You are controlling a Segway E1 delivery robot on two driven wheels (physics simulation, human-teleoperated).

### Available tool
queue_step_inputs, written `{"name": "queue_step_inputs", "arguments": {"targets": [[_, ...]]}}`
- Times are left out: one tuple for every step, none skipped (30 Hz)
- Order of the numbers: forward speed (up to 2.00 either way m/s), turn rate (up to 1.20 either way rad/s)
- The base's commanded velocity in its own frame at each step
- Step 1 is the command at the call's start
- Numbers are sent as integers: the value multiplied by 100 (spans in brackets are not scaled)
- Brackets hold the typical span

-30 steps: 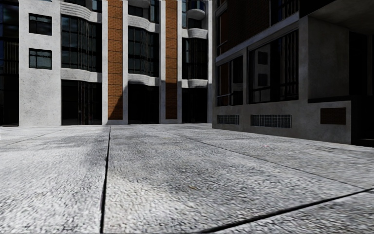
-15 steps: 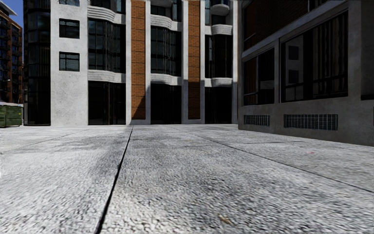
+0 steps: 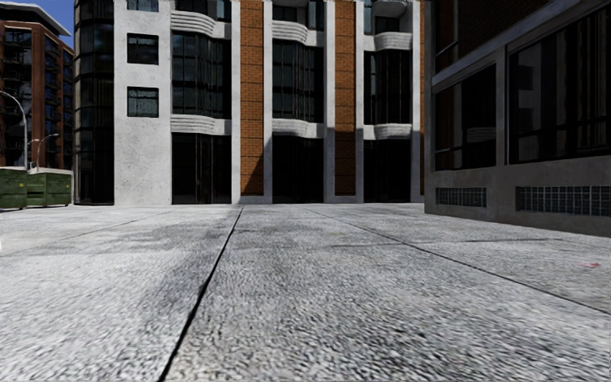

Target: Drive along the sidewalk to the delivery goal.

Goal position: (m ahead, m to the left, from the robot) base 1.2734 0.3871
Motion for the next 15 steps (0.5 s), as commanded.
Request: {"name": "queue_step_inputs", "arguments": {"targets": [[120, 29], [120, 29], [120, 29], [120, 29], [120, 29], [122, 20], [126, 6], [127, 0], [127, 0], [129, 0], [129, 0], [129, 0], [129, 0], [129, 0], [129, 0]]}}
